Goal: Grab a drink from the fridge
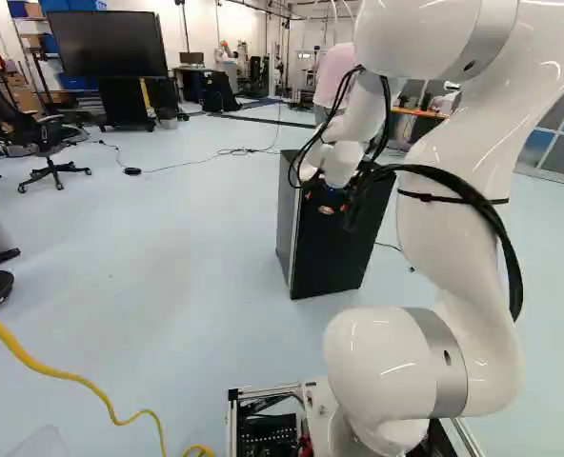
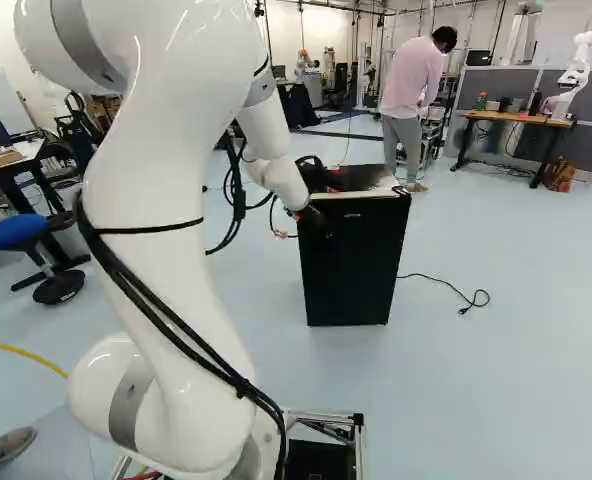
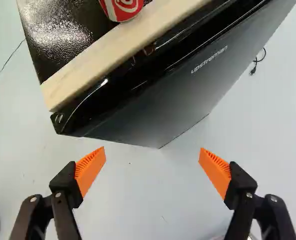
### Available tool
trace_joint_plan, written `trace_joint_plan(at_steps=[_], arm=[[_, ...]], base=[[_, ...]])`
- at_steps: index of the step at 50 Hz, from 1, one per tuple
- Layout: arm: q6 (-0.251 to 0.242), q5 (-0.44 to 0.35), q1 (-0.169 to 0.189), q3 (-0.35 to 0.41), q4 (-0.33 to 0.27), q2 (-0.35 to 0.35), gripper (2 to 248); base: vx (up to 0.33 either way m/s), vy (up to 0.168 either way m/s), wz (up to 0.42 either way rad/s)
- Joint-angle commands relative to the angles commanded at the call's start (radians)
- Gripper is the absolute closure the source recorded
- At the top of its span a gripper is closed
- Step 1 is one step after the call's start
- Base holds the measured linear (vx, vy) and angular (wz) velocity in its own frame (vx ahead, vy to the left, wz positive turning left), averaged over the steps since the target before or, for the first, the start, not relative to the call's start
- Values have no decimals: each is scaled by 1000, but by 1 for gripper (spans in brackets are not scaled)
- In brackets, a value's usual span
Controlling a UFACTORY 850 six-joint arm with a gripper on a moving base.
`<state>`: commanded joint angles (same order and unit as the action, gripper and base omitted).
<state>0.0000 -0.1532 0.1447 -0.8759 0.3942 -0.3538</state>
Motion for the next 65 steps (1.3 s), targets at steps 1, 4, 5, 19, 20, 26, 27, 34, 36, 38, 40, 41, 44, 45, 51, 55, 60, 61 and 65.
trace_joint_plan(at_steps=[1,4,5,19,20,26,27,34,36,38,40,41,44,45,51,55,60,61,65], arm=[[0,-6,0,5,0,4,3],[0,-27,2,21,0,17,3],[0,-32,2,26,0,20,3],[0,-148,5,96,0,77,3],[0,-158,5,100,0,81,3],[0,-218,3,116,-1,94,3],[0,-229,3,117,-2,95,3],[0,-302,2,121,-15,98,3],[0,-323,2,121,-22,98,3],[0,-344,2,121,-29,98,3],[0,-365,2,122,-36,99,3],[0,-376,2,122,-41,99,3],[0,-405,2,122,-54,99,3],[0,-414,2,122,-59,98,3],[0,-466,2,120,-90,89,3],[0,-497,2,119,-114,80,3],[0,-533,2,117,-144,68,3],[0,-540,2,117,-151,66,3],[0,-567,2,115,-176,56,3]], base=[[0,0,0],[0,0,0],[0,0,0],[0,0,0],[0,0,0],[0,0,0],[0,0,0],[0,0,0],[0,0,0],[0,0,0],[0,0,0],[0,0,0],[0,0,0],[0,0,0],[0,0,0],[0,0,0],[0,0,0],[0,0,0],[0,0,0]])
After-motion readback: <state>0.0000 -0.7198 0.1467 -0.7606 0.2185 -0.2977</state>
